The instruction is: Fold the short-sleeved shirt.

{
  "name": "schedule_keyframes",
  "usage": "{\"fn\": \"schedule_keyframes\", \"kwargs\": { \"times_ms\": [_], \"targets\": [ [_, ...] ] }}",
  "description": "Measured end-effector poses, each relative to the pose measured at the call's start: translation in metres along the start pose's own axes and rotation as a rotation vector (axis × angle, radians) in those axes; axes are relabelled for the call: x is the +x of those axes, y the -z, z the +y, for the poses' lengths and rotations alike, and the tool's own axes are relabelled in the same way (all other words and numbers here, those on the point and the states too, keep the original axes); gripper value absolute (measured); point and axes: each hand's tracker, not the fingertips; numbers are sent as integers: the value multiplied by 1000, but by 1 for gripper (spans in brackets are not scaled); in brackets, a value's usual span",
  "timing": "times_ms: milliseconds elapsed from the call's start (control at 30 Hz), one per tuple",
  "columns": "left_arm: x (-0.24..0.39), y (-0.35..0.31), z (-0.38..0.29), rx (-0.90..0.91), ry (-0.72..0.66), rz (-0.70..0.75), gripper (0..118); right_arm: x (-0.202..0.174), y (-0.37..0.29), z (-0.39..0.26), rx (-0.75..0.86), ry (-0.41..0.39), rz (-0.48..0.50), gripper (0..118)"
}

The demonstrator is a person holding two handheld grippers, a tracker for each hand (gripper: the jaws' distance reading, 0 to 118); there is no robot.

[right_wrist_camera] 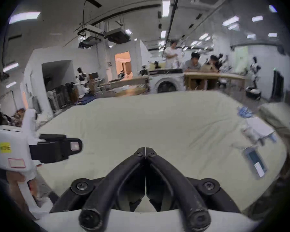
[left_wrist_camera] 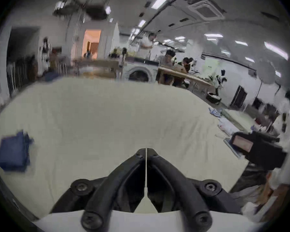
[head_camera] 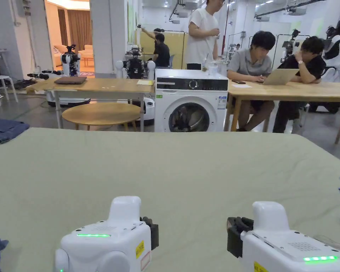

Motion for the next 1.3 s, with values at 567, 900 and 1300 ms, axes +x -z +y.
{"fn": "schedule_keyframes", "kwargs": {
  "times_ms": [567,900,1300],
  "targets": [
    [7,-48,19,324,54,204,0,-14,-5,14,264,-19,-79,0],
    [-5,-53,20,374,40,260,0,-23,-5,20,309,-53,-77,0],
    [-17,-57,23,392,56,291,0,-29,-3,27,326,-76,-69,0]
  ]
}}
